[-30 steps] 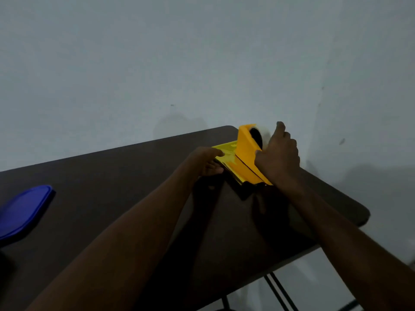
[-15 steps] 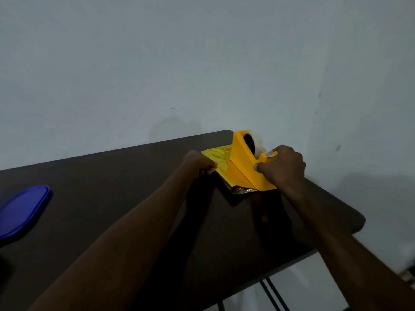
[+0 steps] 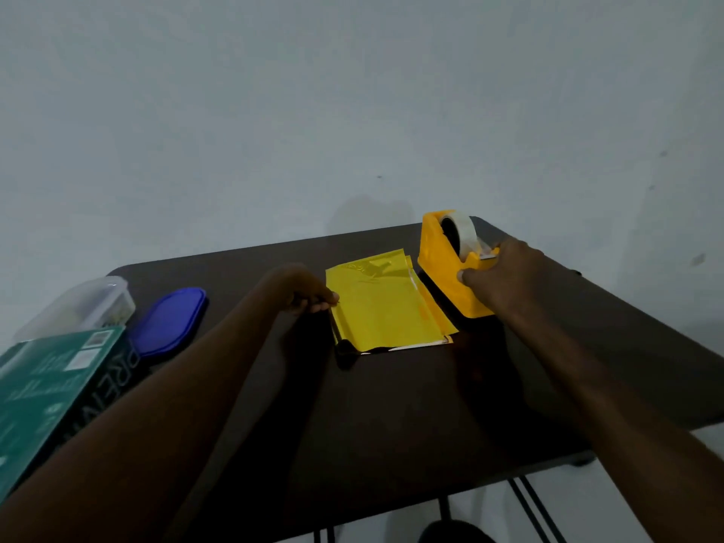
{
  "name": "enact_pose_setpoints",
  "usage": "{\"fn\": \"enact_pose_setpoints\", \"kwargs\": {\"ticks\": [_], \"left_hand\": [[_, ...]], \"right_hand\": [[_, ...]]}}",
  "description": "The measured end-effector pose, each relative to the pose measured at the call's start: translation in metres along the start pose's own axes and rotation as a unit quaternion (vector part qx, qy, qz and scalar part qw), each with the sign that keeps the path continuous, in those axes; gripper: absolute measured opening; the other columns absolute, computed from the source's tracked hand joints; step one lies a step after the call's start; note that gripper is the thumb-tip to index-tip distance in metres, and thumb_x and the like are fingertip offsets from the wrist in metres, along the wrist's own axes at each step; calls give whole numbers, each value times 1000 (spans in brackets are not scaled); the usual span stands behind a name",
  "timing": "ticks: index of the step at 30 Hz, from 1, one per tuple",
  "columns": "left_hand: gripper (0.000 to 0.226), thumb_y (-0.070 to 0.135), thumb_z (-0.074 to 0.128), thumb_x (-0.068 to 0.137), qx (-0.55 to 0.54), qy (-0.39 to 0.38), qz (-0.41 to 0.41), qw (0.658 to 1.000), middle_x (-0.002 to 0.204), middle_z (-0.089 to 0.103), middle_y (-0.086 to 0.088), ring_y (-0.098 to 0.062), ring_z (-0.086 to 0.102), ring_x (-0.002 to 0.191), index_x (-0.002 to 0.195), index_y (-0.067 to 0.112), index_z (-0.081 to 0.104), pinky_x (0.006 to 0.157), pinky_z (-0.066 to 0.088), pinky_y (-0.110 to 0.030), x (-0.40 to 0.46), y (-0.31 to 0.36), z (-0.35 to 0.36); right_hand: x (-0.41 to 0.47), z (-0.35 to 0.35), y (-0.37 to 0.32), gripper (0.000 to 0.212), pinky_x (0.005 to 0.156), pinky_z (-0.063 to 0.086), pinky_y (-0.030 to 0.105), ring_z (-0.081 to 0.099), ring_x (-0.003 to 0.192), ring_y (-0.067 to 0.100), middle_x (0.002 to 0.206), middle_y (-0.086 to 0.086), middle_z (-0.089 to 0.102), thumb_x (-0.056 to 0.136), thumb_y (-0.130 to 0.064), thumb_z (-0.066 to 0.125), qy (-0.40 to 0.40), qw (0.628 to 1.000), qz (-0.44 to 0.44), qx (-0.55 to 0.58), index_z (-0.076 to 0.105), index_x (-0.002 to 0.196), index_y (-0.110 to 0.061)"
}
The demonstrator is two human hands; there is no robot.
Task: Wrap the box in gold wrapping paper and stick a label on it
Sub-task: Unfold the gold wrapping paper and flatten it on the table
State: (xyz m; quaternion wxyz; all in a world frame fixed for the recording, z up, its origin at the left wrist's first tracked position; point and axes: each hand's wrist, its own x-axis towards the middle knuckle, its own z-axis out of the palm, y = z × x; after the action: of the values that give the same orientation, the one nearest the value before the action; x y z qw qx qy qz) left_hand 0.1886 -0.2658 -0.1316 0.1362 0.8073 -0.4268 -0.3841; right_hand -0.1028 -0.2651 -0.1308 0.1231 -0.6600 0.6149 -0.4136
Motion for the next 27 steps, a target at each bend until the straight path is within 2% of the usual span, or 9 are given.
{"fn": "enact_pose_setpoints", "kwargs": {"ticks": [6, 12, 15, 17, 19, 21, 23, 25, 27], "left_hand": [[34, 34, 64, 93, 19, 4, -25, 999, 42, 54, 6, -2, 43, 38, 67, 12, 55, 37, 27, -11, -12, -35, -21], [43, 44, 58, 94, 77, 38, -12, 996, 63, 53, 1, -6, 47, 48, 69, 10, 52, 43, 32, -13, -25, -35, -17], [53, 60, 67, 81, 237, 230, 85, 940, 62, 61, -1, -15, 60, 60, 68, 9, 59, 63, 49, -26, -23, -35, -17], [55, 63, 68, 77, 262, 307, 189, 895, 79, 67, -5, -19, 63, 76, 80, 8, 66, 74, 55, -35, -29, -27, -9], [55, 61, 69, 77, 222, 231, 263, 910, 97, 69, -4, -16, 63, 85, 99, 10, 70, 77, 54, -34, -38, -13, 9], [64, 63, 71, 74, 228, 152, 265, 924, 108, 65, -2, -15, 61, 97, 113, 13, 66, 82, 51, -33, -46, -3, 32], [63, 61, 74, 71, 257, 168, 258, 916, 110, 63, -1, -18, 59, 103, 114, 15, 65, 80, 50, -33, -42, -2, 50], [47, 49, 78, 74, 243, 219, 264, 907, 105, 67, -1, -19, 62, 99, 107, 17, 69, 75, 52, -32, -35, -6, 55], [27, 34, 79, 78, 190, 239, 265, 915, 96, 72, -1, -18, 67, 90, 99, 19, 71, 76, 56, -34, -34, -11, 52]], "right_hand": [[-19, 22, -18, 47, 79, 55, 46, 61, 93, 34, 104, 17, 63, 73, -25, 82, -20, 1000, -15, 7, 59, 106, -1], [-24, 25, -21, 52, 84, 53, 47, 61, 100, 35, 111, 18, 62, 77, -30, 80, -25, 1000, -5, -3, 56, 113, -1], [-23, 24, -20, 56, 90, 51, 50, 59, 107, 36, 119, 18, 59, 81, -34, 77, -54, 998, -7, -20, 51, 120, -2], [-21, 24, -20, 63, 94, 49, 51, 57, 113, 36, 125, 18, 57, 82, -38, 76, -76, 997, -7, -34, 48, 126, -3], [-18, 24, -22, 73, 98, 46, 51, 54, 119, 37, 133, 18, 53, 80, -42, 76, -88, 996, 2, -30, 42, 133, -4], [-19, 27, -25, 84, 101, 42, 51, 47, 128, 39, 142, 19, 46, 80, -40, 77, -91, 996, 12, 0, 32, 141, -3], [-21, 32, -28, 95, 110, 35, 53, 33, 139, 40, 152, 21, 32, 80, -32, 78, -66, 998, -12, 14, 20, 149, -2], [-27, 35, -33, 89, 116, 27, 52, 23, 145, 39, 155, 21, 28, 82, -25, 76, -1, 996, -85, -5, 23, 149, -2], [-35, 35, -44, 68, 110, 36, 48, 36, 137, 38, 146, 21, 41, 85, -17, 71, 69, 982, -175, -7, 37, 142, -2]]}}
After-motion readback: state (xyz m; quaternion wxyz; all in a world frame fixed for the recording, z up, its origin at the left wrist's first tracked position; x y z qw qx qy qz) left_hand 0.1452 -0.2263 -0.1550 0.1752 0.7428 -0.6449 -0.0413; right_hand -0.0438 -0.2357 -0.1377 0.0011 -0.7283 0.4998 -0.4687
